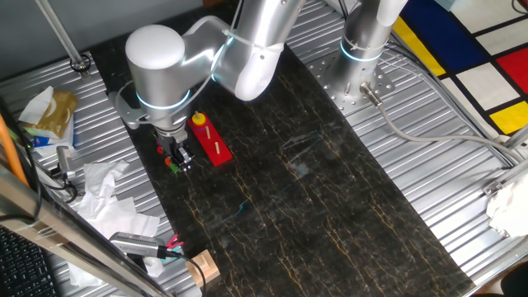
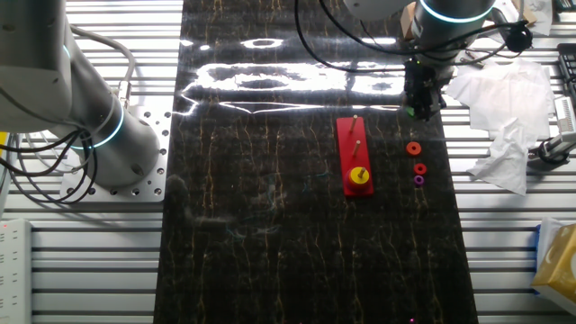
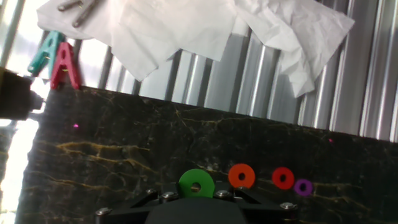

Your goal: Take out one Hanoi block and throw it aside

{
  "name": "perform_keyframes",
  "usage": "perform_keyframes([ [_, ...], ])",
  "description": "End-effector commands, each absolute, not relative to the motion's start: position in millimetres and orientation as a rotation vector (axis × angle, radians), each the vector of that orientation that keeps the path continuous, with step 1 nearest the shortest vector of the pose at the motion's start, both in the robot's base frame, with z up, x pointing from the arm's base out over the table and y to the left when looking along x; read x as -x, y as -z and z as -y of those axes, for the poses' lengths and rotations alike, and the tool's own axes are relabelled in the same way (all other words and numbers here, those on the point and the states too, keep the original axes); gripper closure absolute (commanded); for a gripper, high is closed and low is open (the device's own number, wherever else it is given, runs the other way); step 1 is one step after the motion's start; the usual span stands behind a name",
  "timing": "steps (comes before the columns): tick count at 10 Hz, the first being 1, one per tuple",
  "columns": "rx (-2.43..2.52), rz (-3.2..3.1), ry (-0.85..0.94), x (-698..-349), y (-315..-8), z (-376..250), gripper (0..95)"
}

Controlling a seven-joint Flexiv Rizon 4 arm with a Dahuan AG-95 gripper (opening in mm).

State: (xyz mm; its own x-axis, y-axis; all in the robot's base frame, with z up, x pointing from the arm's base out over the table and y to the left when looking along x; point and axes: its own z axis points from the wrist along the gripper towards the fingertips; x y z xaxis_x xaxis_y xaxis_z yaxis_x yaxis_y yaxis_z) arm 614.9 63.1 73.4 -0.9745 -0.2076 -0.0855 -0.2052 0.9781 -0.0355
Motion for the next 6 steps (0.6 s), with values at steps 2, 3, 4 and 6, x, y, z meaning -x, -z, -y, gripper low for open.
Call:
perform_keyframes([
  [2,0.299,-3.025,0.035,-610.7,-68.8,-58.6,95.0],
  [3,0.299,-3.026,0.032,-610.7,-68.7,-58.6,95.0],
  [4,0.300,-3.027,0.030,-610.8,-68.2,-58.4,95.0],
  [6,0.290,-3.027,0.016,-611.4,-66.2,-57.8,95.0],
])
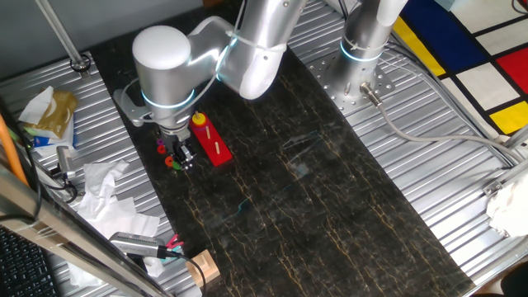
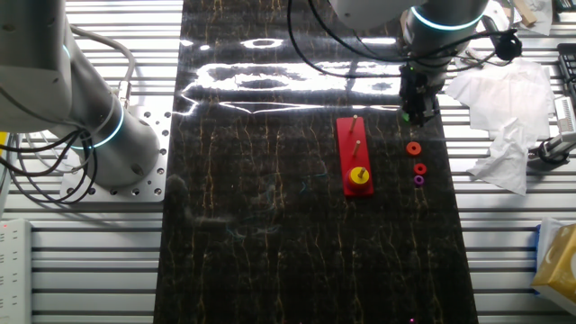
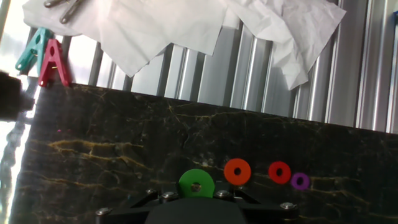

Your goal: Take out one Hanoi block and throw it aside

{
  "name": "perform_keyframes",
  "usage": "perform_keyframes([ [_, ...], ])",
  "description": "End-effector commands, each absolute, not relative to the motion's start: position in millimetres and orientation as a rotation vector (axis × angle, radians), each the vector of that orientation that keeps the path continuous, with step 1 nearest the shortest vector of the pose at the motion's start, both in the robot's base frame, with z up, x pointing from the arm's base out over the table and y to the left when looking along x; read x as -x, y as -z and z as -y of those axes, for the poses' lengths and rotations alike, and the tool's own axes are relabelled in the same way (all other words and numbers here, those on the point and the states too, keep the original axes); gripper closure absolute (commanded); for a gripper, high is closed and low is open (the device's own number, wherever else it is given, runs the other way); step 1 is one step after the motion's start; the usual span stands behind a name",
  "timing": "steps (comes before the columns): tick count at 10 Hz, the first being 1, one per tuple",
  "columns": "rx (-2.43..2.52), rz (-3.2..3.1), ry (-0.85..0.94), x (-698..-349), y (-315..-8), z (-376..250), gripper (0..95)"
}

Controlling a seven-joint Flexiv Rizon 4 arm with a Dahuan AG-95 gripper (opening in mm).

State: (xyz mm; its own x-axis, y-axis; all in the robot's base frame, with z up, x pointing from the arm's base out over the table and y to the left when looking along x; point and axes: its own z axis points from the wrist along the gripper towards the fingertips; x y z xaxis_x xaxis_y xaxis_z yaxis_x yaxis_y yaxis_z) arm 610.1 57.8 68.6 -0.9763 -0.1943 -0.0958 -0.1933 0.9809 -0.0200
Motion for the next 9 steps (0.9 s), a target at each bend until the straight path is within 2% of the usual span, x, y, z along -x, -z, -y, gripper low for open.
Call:
perform_keyframes([
  [1,0.290,-3.026,0.011,-612,-64,-57,95.0],
  [9,0.304,-3.018,0.005,-617,-52,-55,95.0],
])
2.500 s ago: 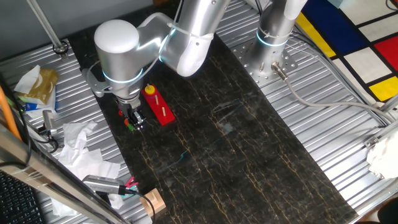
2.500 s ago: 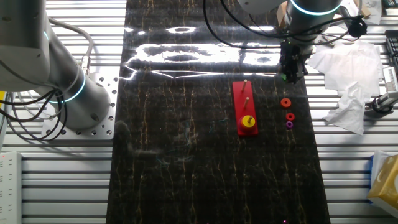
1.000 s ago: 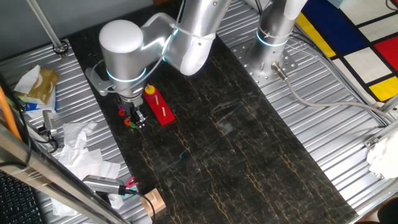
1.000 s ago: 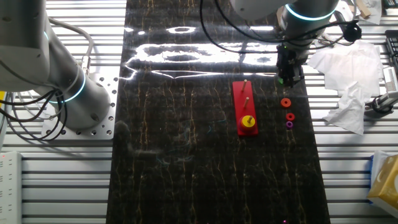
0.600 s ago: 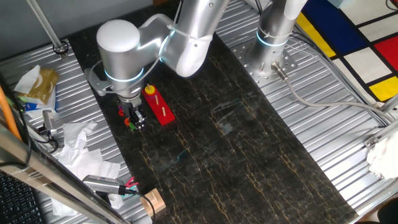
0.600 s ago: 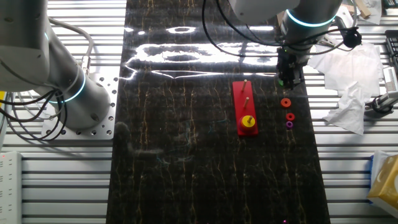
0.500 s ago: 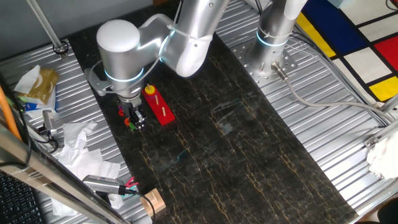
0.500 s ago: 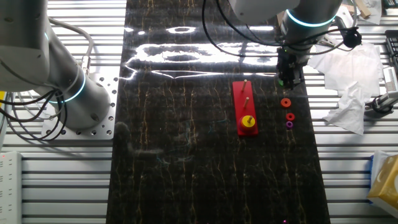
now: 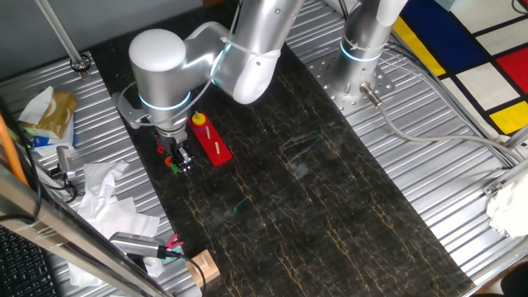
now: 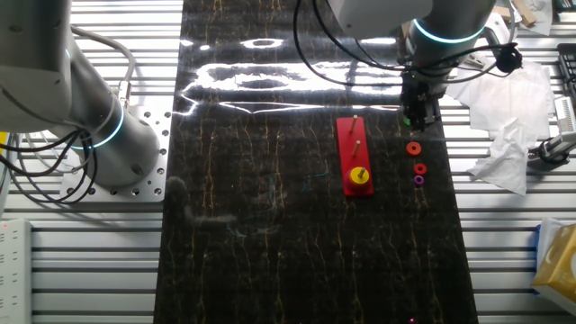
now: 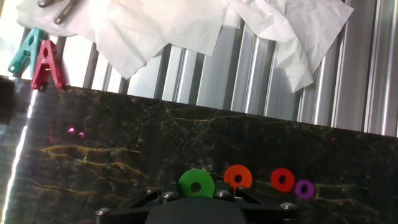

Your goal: Take out one Hanoi block and throw it aside

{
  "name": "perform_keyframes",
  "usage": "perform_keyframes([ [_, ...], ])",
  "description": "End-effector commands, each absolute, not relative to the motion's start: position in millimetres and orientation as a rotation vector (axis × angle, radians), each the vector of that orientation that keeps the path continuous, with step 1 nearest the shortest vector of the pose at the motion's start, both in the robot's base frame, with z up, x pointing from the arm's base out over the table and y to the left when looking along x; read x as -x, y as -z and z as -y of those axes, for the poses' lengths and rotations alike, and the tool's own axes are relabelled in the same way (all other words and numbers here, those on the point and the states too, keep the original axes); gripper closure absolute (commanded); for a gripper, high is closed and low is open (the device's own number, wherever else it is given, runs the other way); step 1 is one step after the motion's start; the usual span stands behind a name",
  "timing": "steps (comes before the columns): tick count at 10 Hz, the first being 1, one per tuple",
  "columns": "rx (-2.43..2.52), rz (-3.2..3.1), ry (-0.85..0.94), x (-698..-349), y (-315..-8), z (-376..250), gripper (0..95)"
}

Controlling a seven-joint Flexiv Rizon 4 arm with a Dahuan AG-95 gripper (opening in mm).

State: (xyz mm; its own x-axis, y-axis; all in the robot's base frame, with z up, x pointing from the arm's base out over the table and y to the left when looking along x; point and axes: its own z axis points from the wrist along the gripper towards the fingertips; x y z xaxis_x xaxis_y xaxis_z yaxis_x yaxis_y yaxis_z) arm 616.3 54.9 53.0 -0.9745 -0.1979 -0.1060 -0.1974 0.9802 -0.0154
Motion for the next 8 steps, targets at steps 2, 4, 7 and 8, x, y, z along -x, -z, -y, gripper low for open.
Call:
perform_keyframes([
  [2,0.316,-3.012,0.002,-619,-48,-55,95.0],
  [4,0.323,-3.008,0.002,-621,-44,-54,95.0],
  [7,0.322,-3.005,0.003,-624,-39,-55,95.0],
  [8,0.322,-3.004,0.003,-625,-38,-55,95.0],
])
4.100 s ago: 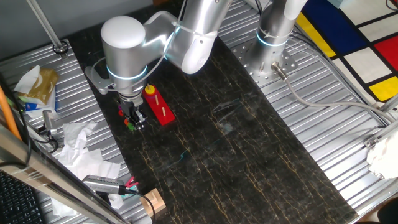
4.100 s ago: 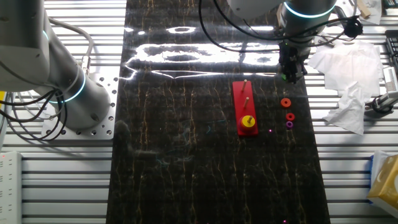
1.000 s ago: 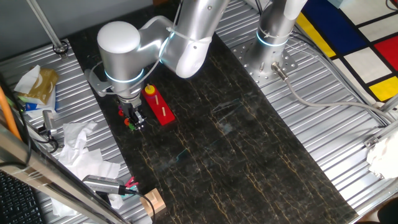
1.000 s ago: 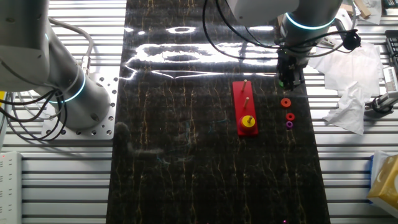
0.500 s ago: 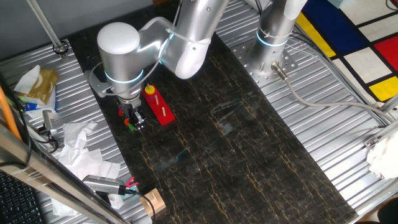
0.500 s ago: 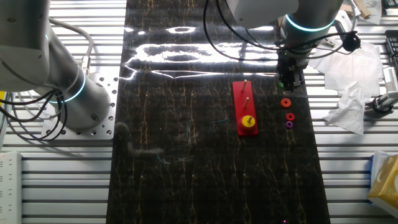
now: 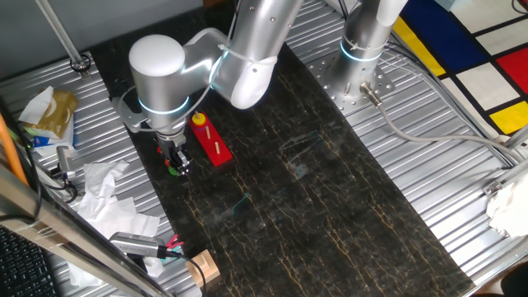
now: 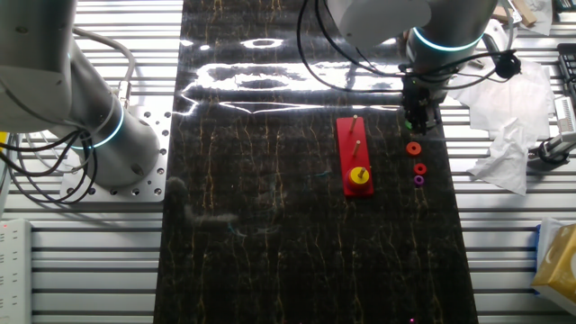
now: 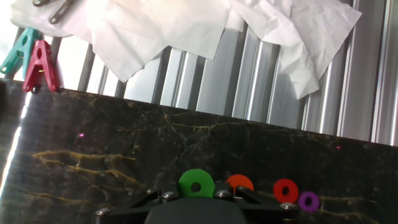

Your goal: Take out one Hanoi block and throw it aside

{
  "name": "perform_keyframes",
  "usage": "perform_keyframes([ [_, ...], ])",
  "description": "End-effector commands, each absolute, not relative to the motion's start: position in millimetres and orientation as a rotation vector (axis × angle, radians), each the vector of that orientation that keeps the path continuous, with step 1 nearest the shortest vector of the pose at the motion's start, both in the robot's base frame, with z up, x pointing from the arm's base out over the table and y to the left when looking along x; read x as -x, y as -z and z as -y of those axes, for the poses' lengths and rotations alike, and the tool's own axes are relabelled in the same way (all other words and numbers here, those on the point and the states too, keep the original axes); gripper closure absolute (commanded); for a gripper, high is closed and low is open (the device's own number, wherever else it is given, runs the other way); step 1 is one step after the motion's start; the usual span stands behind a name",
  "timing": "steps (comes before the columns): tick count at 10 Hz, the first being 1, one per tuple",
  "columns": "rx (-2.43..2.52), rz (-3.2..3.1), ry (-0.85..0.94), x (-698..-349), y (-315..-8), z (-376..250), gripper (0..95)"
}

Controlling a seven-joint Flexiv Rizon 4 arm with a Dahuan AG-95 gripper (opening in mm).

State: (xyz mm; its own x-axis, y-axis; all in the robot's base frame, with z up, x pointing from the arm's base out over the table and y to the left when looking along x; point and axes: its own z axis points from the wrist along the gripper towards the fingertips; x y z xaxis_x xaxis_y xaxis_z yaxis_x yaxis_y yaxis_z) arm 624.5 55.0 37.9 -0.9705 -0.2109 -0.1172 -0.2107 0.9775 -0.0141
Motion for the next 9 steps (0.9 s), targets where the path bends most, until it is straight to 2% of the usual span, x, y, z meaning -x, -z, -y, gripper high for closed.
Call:
perform_keyframes([
  [1,0.321,-3.003,0.003,-625.6,-36.4,-55.3,95.0],
  [9,0.317,-2.996,0.007,-630.3,-28.0,-57.5,95.0],
])
